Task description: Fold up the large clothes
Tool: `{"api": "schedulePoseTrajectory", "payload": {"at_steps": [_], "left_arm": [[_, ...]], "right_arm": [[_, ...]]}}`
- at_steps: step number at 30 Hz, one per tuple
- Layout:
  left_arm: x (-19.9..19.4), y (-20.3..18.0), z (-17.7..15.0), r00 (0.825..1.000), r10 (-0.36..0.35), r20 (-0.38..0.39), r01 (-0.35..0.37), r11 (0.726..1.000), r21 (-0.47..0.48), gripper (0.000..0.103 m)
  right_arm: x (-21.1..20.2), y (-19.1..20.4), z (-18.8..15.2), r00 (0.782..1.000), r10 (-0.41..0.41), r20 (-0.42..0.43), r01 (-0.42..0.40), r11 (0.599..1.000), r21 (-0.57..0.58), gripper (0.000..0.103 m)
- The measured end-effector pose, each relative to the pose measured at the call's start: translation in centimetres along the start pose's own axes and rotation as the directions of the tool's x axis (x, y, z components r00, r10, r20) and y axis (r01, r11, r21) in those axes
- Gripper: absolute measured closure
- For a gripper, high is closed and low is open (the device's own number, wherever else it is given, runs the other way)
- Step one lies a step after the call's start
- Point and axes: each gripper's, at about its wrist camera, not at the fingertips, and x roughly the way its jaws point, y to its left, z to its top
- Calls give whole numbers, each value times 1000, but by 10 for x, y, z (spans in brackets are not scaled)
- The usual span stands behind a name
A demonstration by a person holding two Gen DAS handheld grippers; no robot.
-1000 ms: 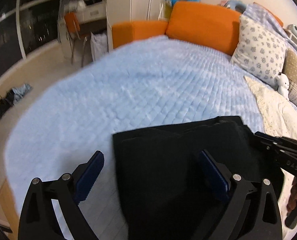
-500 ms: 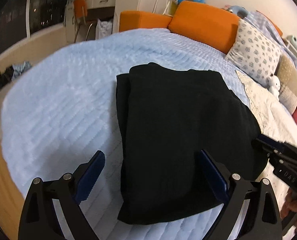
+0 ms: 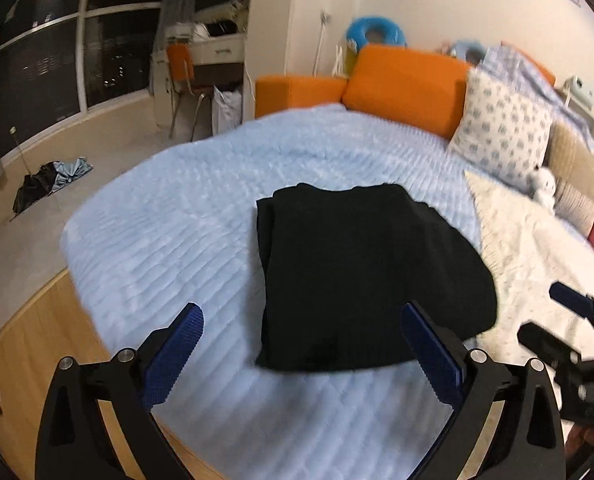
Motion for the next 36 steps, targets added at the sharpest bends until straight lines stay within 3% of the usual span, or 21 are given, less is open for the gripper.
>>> {"api": "schedulePoseTrajectory", "payload": {"at_steps": [4,8,13,17,28,36], "left_arm": [[-17,-4,-21,1000,13,29,-14,1000,6,3],[-4,-5,-39,999,44,-22,-43,999,14,3],[4,-4,-60,989,130,63,-133,990,41,3],[12,0,-66,994,100,48,-100,995,8,3],[3,-6,-59,993,30,110,-29,1000,-12,3],[-9,-23,-56,988,69,142,-76,996,42,3]], "right_arm": [[-19,3,-21,1000,-15,25,15,1000,-4,5],[-18,5,-43,1000,-28,9,28,999,-14,5],[-12,3,-65,1000,-27,9,27,999,17,5],[-7,5,-73,999,-47,0,47,998,29,5],[-19,10,-75,994,-73,86,73,997,7,5],[-23,9,-77,989,-84,122,83,996,17,5]]}}
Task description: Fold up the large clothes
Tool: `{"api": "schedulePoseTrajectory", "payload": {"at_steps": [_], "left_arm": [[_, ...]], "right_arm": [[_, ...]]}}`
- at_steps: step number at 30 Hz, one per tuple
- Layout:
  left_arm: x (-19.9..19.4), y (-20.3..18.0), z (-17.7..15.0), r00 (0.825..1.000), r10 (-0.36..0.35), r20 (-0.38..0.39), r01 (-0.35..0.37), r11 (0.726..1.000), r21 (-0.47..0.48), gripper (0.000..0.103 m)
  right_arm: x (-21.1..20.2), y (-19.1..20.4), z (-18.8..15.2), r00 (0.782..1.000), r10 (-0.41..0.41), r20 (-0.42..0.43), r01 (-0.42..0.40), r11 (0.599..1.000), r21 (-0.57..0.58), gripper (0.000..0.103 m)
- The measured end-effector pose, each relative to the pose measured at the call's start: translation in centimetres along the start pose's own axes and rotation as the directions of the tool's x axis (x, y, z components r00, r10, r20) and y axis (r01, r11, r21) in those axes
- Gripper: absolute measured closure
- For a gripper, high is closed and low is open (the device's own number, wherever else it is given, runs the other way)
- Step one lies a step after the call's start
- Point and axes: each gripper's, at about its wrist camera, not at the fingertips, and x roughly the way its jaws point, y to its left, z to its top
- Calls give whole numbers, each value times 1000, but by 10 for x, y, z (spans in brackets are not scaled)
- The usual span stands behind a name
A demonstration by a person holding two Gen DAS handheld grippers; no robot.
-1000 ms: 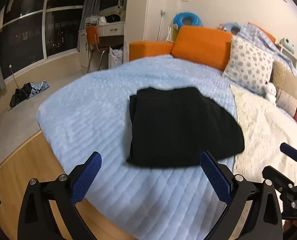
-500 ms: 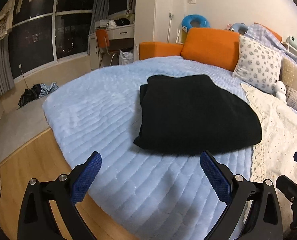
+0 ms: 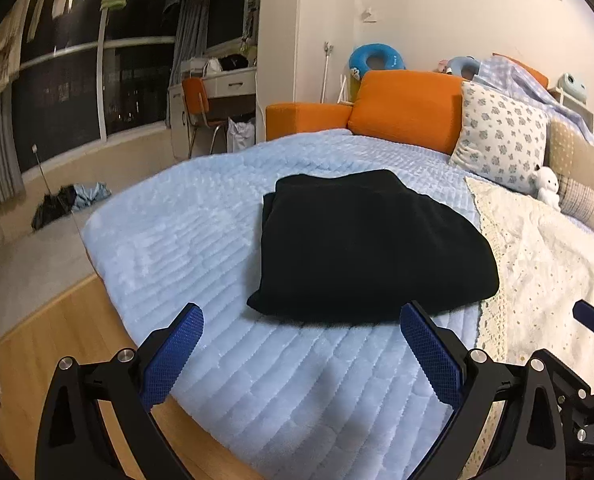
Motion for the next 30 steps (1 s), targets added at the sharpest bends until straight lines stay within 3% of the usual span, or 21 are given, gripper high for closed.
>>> {"api": "schedulePoseTrajectory", "payload": {"at_steps": [4,11,30], "left_arm": [[-5,-8,-2,998,54,12,-54,998,28,3],[-10,-15,-8,1000,17,16,-18,999,52,3],[-2,-12,-12,1000,5,3,-5,1000,31,3]], "right_arm": [[-1,1,-1,1000,8,2,-8,1000,-6,5],[-1,3,-2,1000,19,10,-19,1000,-19,5],[-2,5,-3,999,12,29,-11,999,-32,5]]}}
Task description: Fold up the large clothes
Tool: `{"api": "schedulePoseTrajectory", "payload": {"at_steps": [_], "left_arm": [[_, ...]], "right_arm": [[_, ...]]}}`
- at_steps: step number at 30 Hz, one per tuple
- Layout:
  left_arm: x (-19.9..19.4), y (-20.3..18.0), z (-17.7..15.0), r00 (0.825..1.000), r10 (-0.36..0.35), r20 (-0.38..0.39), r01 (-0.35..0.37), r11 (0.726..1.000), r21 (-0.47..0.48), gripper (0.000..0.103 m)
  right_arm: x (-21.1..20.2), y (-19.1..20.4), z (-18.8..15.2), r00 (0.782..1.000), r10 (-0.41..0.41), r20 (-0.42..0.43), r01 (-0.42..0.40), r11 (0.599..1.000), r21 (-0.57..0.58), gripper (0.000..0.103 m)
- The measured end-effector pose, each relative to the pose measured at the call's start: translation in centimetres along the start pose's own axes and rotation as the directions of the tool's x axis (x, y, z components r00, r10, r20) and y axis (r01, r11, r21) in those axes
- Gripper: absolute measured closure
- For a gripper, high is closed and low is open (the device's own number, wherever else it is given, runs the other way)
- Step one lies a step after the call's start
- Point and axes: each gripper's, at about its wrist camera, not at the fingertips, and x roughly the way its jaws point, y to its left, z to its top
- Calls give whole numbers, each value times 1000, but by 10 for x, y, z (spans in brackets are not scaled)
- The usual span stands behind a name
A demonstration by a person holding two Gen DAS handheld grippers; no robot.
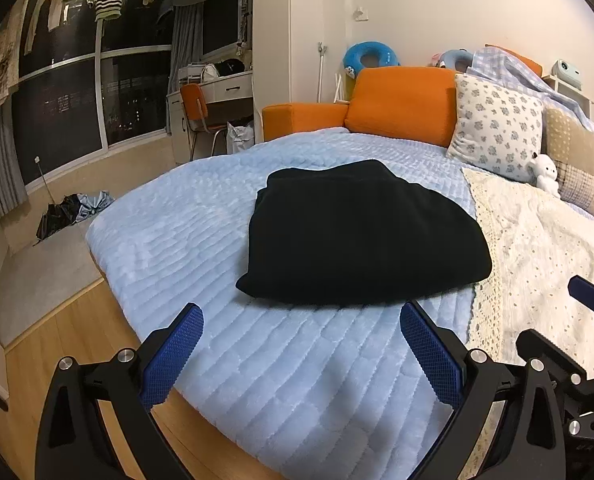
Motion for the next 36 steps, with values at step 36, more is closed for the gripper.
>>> {"api": "schedulePoseTrajectory", "payload": {"at_steps": [36], "left_arm": [[12,-13,-7,999,-27,-26,28,998,54,3]], "right_arm": [[-2,-5,-3,1000,-22,4,22,999,33,5]]}}
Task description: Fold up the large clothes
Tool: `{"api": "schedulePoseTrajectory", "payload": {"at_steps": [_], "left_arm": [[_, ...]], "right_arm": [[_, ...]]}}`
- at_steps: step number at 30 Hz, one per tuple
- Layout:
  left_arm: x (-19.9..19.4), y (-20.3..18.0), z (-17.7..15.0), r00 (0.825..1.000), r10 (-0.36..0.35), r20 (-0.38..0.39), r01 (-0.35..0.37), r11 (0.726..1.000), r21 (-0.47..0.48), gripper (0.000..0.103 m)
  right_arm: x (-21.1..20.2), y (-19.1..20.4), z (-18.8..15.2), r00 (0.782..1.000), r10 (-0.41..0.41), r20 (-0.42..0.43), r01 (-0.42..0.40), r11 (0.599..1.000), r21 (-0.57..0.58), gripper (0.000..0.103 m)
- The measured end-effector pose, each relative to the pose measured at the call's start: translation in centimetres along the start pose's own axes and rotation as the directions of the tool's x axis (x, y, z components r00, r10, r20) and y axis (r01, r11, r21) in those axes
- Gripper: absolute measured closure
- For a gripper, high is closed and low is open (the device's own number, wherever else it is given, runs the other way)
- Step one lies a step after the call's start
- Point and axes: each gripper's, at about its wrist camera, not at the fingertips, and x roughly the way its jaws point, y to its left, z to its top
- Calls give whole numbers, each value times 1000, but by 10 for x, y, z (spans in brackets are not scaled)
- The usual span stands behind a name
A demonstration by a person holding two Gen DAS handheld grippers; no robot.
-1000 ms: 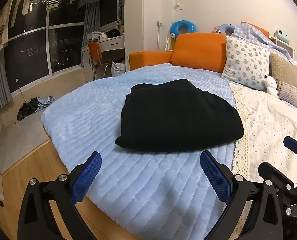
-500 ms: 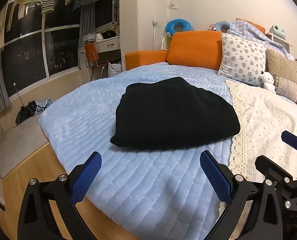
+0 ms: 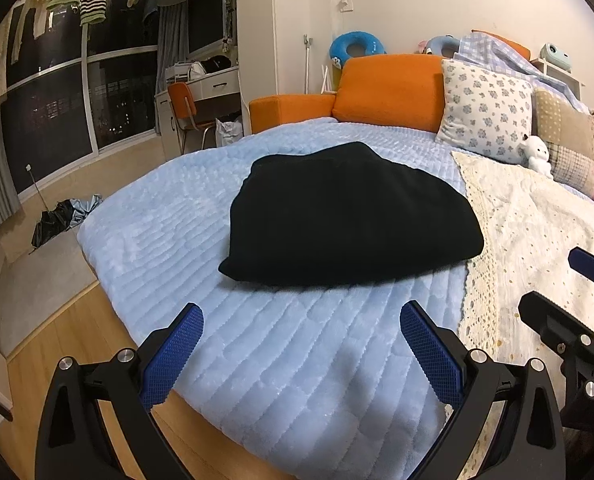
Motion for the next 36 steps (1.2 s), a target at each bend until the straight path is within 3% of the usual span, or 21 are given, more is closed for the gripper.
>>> {"api": "schedulePoseTrajectory", "payload": {"at_steps": [23,36], "left_arm": [[3,-4,2,999,-35,25,34,999,13,3],[-3,-7,3,998,12,58,-14,999,47,3]], "right_arm": [[2,-3,-1,1000,4,-9,-4,1000,-1,5],[4,-2,-2,1000,7,-13,-7,1000,-4,5]]}}
